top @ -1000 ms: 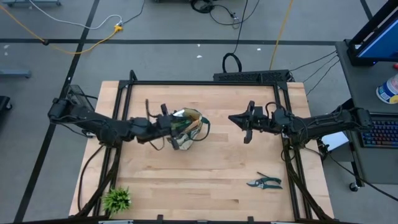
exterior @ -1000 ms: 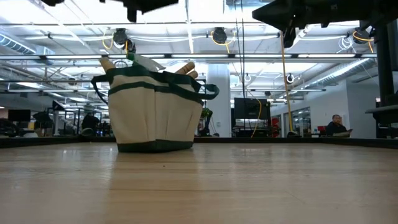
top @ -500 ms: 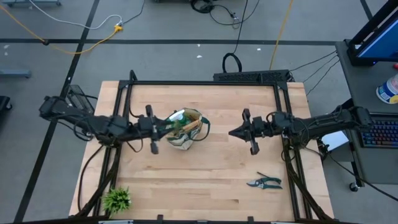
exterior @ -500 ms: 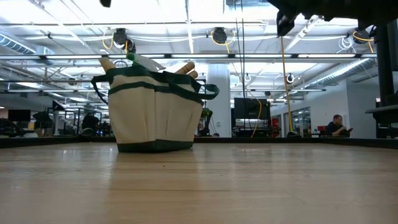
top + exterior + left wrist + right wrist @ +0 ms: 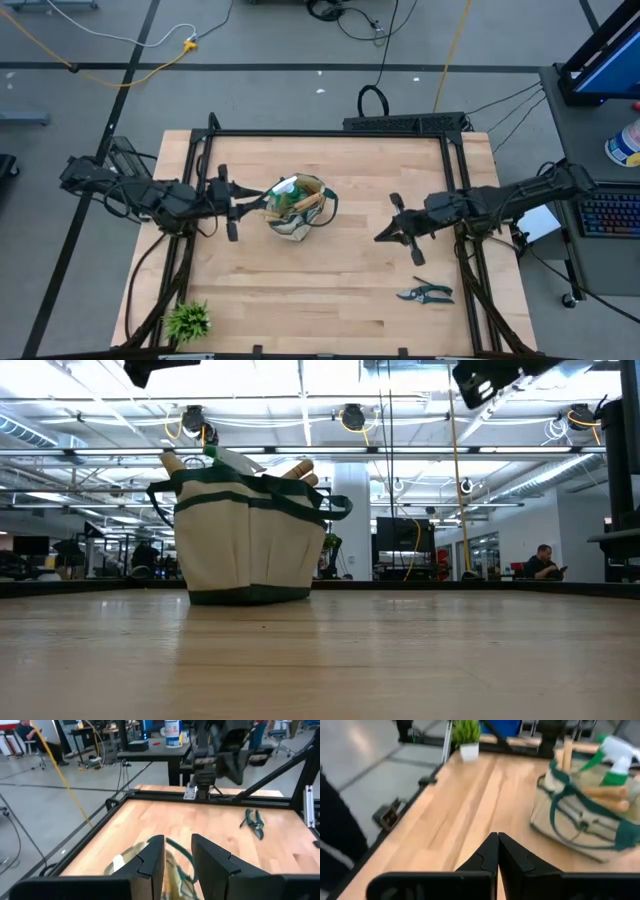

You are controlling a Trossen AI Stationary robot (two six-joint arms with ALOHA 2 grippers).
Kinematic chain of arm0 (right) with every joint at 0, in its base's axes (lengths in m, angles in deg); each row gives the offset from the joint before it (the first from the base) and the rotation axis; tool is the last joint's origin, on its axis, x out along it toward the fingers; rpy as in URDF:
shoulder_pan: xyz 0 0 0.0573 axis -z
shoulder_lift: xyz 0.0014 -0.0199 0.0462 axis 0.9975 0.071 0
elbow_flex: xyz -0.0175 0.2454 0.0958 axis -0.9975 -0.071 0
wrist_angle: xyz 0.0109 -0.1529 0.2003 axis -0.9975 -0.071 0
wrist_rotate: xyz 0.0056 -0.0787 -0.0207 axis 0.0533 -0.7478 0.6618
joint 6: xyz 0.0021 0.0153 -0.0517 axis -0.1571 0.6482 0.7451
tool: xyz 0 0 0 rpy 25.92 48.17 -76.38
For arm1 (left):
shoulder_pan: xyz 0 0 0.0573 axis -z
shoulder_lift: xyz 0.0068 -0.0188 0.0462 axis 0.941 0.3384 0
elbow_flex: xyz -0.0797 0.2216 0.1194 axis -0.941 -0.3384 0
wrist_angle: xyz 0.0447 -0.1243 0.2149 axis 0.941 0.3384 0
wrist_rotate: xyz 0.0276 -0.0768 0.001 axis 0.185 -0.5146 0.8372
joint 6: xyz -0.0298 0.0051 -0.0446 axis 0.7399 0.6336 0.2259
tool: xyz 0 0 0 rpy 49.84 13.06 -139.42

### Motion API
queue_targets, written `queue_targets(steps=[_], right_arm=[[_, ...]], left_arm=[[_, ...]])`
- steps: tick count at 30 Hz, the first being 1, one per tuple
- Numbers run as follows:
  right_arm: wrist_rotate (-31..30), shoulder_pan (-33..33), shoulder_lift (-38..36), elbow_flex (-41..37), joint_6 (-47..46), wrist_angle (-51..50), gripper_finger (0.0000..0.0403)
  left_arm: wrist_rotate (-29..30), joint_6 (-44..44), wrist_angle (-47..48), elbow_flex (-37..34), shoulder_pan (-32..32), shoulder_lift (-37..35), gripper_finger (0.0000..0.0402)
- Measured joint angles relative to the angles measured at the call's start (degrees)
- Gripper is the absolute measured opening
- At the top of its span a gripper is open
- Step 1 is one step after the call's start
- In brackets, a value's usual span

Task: Pick & Place Garden tools in Gardening bag
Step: Put the green shear scissors into the green gardening bag

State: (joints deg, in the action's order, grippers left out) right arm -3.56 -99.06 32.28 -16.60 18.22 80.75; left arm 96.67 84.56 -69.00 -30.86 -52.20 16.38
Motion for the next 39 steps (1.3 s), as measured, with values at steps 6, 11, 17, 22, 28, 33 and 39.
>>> queue_targets(steps=[6, 11, 17, 22, 28, 33, 39], right_arm=[[0.01, -4.75, 3.39, 9.11, -4.15, -15.73, 0.0000], [0.30, -9.65, 8.07, 15.36, -11.43, -27.86, 0.0000], [5.21, -14.48, 12.79, 19.16, -31.32, -34.61, 0.0000], [11.23, -17.57, 15.04, 19.17, -53.33, -35.47, 0.0000], [14.18, -21.36, 16.80, 19.15, -80.08, -36.84, 0.0000], [13.91, -25.60, 16.80, 19.15, -99.15, -36.95, 0.0003], [8.82, -32.17, 16.80, 19.15, -117.94, -36.95, 0.0019]], left_arm=[[0.50, 1.08, 3.20, -0.02, 0.00, -1.55, 0.0101], [0.50, 1.53, 5.42, -0.02, 0.00, -2.47, 0.0101], [0.50, 2.79, 6.95, -0.04, 0.00, -2.71, 0.0101], [0.50, 2.35, 6.96, -0.04, 0.00, -2.73, 0.0101], [0.54, 1.75, 7.79, -0.04, -0.50, -2.71, 0.0101], [0.53, 0.88, 7.88, -0.04, -2.37, -2.71, 0.0101], [0.48, 1.82, 7.96, -0.04, -3.92, -2.71, 0.0101]])
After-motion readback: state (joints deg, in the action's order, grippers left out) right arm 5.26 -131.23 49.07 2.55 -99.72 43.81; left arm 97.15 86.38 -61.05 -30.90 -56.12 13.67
